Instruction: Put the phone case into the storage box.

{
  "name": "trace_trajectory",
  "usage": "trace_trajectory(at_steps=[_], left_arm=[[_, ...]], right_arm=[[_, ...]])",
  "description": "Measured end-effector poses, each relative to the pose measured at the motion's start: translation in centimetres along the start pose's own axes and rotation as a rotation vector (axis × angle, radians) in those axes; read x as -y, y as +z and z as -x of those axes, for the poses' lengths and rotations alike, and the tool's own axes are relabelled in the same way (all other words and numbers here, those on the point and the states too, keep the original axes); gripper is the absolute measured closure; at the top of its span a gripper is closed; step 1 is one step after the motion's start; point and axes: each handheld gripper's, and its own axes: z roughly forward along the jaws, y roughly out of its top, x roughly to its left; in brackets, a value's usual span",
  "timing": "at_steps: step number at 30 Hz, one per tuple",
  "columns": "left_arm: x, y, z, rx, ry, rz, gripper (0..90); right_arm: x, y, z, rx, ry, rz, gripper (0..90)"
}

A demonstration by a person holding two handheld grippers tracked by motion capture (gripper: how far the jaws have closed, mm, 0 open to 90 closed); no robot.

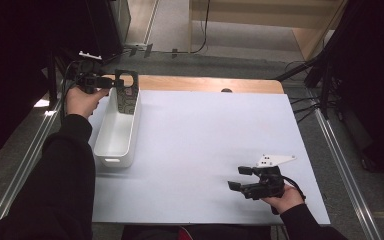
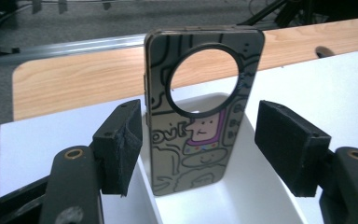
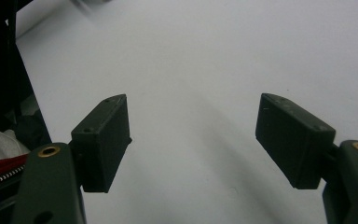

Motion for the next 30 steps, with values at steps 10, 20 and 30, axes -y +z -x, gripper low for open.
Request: trace_trajectory(at_steps=[10,20,30], left_arm=[[0.4,-0.9,0.8,0.048,0.014,-0.021,32.0],[0.7,-2.1,1.7,0.079,0.026,-0.028,32.3],[1.3,-3.3,2.3,0.147,0.024,-0.029,32.3]], right_arm=[[-0.2,0.0,0.1,-0.001,0.001,0.002,25.3],[-0.5,0.2,0.2,-0.008,-0.009,-0.001,25.3],[-0.7,0.4,0.2,-0.014,-0.014,-0.004,25.3]])
